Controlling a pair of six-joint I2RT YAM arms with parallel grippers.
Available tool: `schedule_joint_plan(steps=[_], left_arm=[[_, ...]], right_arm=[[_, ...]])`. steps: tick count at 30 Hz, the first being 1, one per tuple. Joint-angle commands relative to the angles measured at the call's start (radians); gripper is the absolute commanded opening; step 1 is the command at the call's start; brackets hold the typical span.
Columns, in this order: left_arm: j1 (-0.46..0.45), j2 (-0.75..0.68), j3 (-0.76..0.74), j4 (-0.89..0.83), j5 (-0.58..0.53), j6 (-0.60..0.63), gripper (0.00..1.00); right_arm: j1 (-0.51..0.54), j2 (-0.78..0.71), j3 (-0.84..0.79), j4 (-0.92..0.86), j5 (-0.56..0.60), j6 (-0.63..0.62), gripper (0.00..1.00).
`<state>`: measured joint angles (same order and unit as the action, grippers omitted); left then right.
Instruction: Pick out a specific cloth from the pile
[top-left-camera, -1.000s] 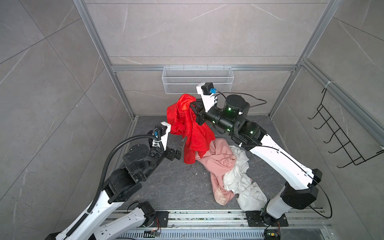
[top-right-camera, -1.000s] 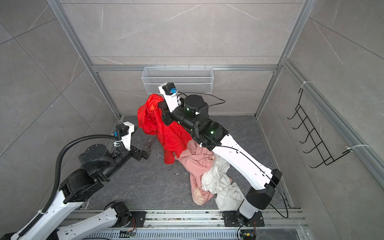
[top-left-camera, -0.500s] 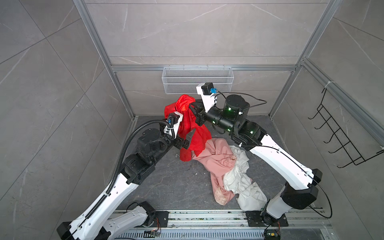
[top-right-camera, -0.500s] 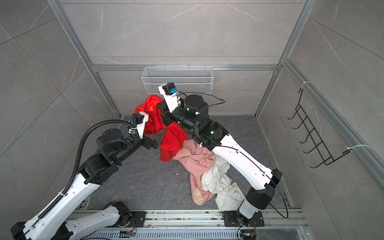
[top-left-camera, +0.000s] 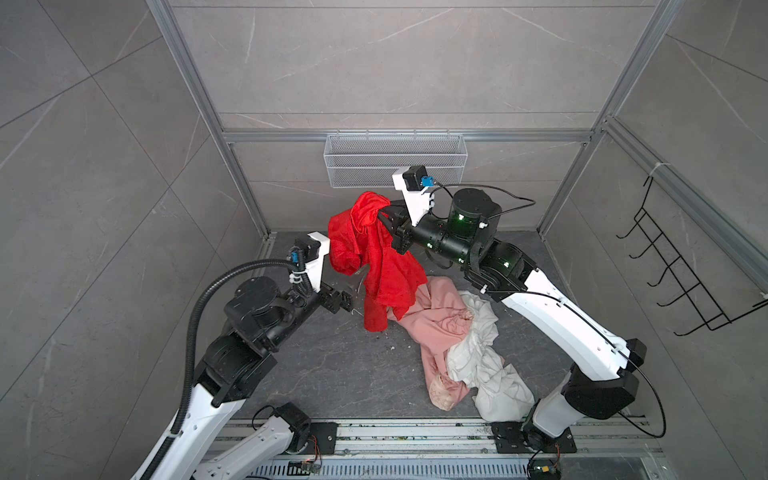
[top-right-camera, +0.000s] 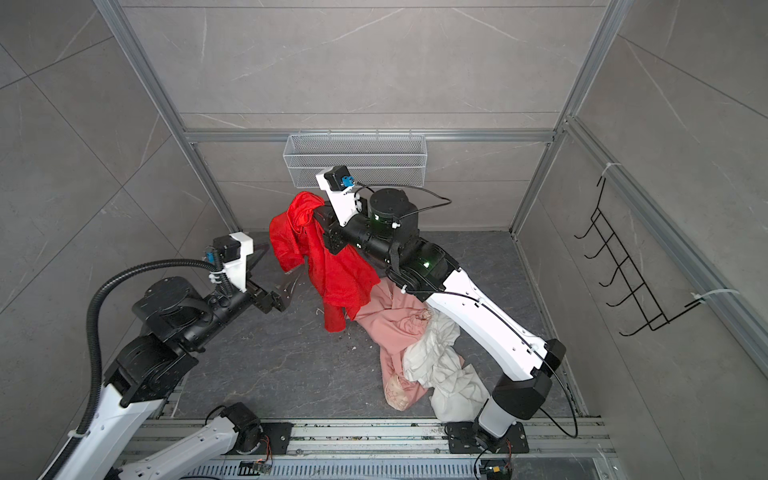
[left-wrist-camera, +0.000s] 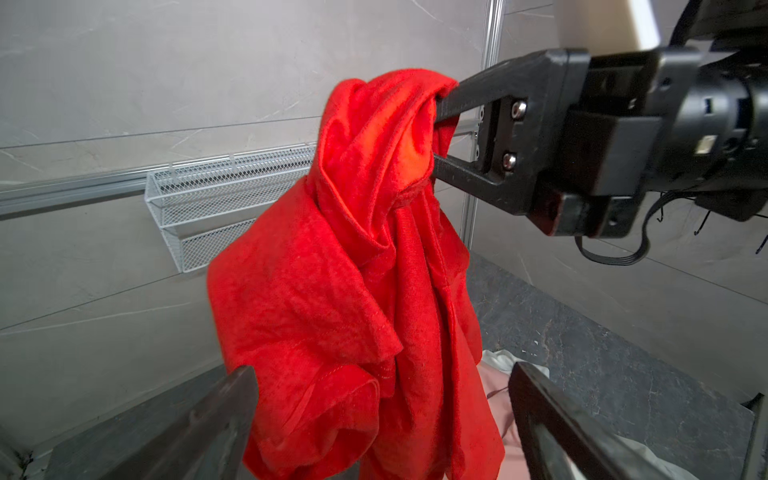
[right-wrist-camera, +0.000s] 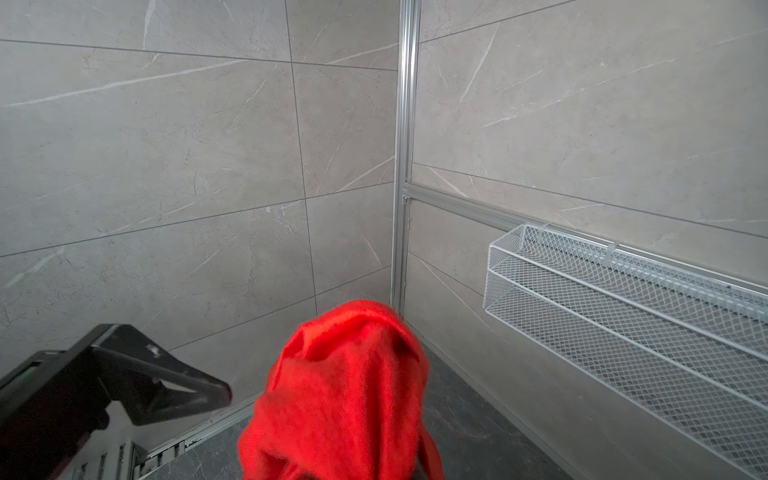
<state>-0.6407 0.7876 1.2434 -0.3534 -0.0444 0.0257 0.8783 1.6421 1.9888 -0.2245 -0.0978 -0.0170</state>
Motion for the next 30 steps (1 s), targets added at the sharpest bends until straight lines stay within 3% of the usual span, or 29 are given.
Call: schedule_joint_plan(steps=[1, 11, 20, 24, 30], left_arm=[[0.003, -0.007, 0.02, 0.015, -0.03, 0.01, 0.97], [0.006, 0.15, 0.126, 0.077, 0.045, 0.129, 0.97], [0.056, 0.228, 0.12, 0.159, 0.148, 0.092, 0.97], [0.073, 0.244, 0.103, 0.212, 0.204, 0.051, 0.88], [0.076, 0.254, 0.085, 0.252, 0.261, 0.012, 0.64]], right_arm=[[-0.002, -0.012, 0.035, 0.04, -0.028, 0.029, 0.0], [-0.002, 0.007, 0.063, 0.039, -0.049, 0.053, 0.0], [-0.001, 0.009, 0.069, 0.04, -0.067, 0.076, 0.0], [-0.001, 0.009, 0.066, 0.044, -0.072, 0.083, 0.0], [-0.001, 0.005, 0.062, 0.045, -0.066, 0.084, 0.0]])
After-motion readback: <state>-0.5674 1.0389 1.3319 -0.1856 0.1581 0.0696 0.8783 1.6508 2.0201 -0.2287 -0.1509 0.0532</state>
